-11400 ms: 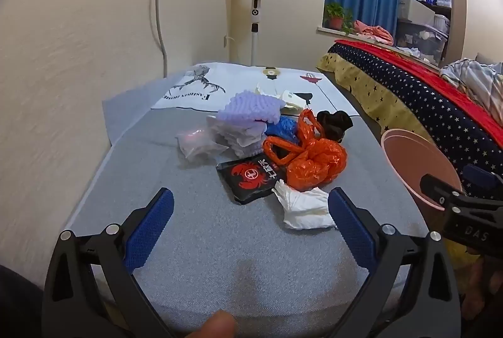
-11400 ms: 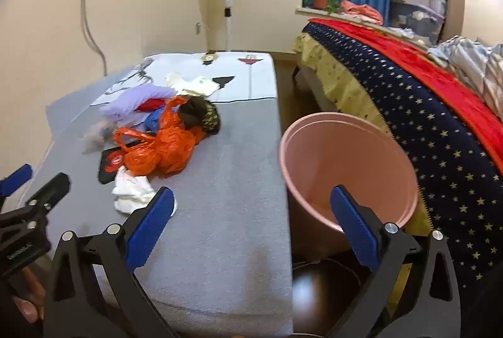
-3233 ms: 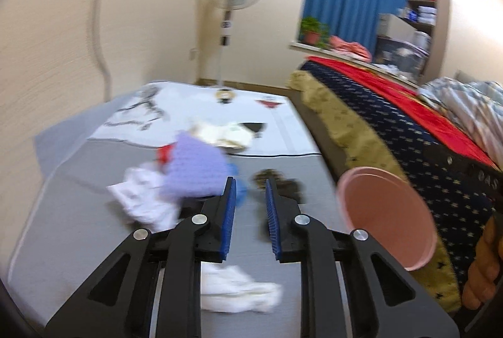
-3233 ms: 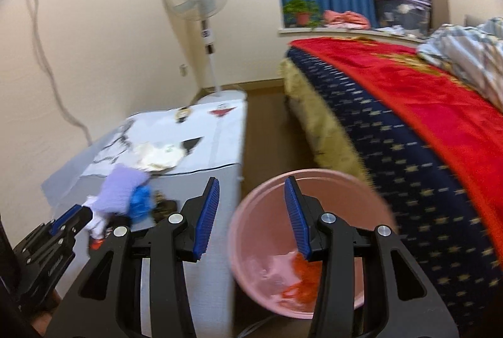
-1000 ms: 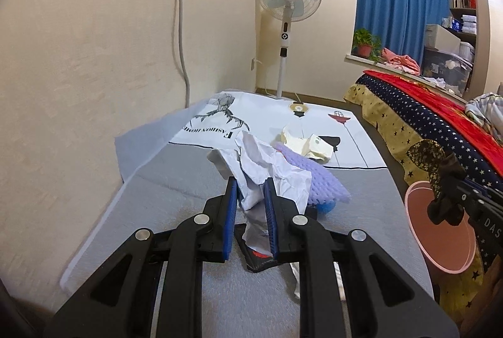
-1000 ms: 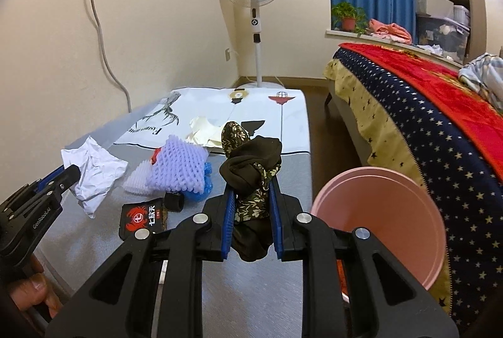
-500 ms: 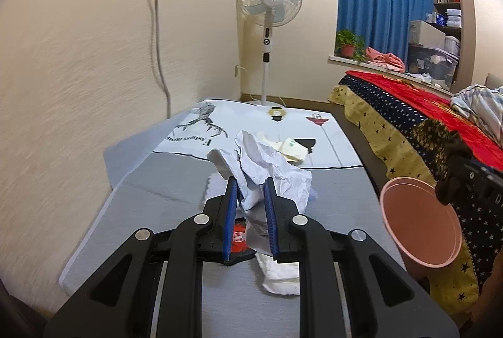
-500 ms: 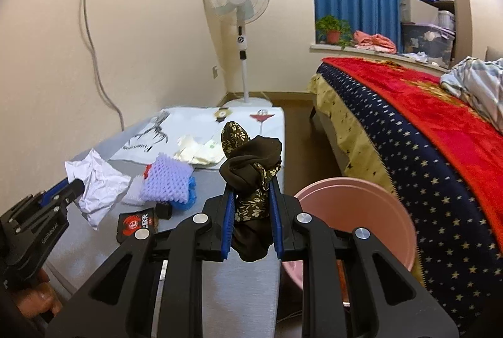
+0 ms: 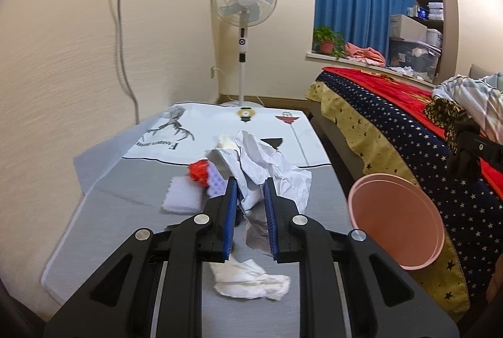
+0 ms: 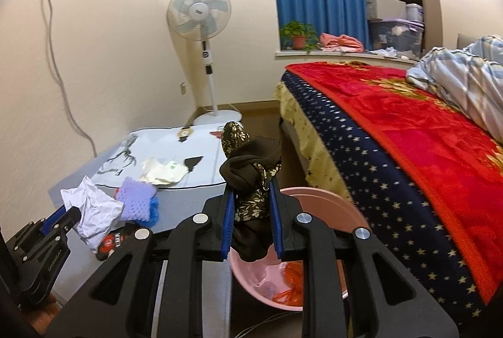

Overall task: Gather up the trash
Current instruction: 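Carry the cloth and paper over the pink bin and open both tools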

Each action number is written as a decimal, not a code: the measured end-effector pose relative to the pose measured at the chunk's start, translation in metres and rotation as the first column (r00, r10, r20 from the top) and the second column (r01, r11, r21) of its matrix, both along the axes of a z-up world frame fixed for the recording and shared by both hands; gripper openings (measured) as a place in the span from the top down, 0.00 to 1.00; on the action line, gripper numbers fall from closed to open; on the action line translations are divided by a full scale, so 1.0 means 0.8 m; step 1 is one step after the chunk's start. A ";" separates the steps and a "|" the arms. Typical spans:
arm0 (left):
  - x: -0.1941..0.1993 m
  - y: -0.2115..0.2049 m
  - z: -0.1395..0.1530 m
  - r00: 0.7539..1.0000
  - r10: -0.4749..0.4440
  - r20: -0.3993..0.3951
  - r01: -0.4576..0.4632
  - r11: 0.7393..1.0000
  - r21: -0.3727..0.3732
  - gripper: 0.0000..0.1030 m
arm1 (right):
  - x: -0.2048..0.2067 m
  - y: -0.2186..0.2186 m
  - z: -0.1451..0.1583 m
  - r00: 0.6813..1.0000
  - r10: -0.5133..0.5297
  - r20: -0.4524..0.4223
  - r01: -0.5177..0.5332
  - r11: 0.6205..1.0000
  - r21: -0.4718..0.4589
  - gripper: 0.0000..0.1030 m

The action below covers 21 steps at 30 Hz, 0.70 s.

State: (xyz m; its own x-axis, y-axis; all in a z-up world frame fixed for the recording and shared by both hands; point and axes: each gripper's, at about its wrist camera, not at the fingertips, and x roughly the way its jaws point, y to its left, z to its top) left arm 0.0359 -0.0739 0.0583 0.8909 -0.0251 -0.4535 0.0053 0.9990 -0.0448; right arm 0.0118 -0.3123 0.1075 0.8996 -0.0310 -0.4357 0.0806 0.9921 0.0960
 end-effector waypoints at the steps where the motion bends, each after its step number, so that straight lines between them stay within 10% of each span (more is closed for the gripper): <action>1: 0.001 -0.005 -0.001 1.000 -0.007 -0.001 0.007 1.000 0.000 0.83 | 0.000 -0.004 0.000 1.000 -0.009 -0.001 0.009 1.000 -0.004 0.80; 21: 0.037 -0.128 -0.019 0.973 -0.227 -0.026 0.226 0.973 -0.054 0.83 | 0.005 -0.098 -0.007 0.981 -0.188 -0.054 0.189 0.982 0.002 0.80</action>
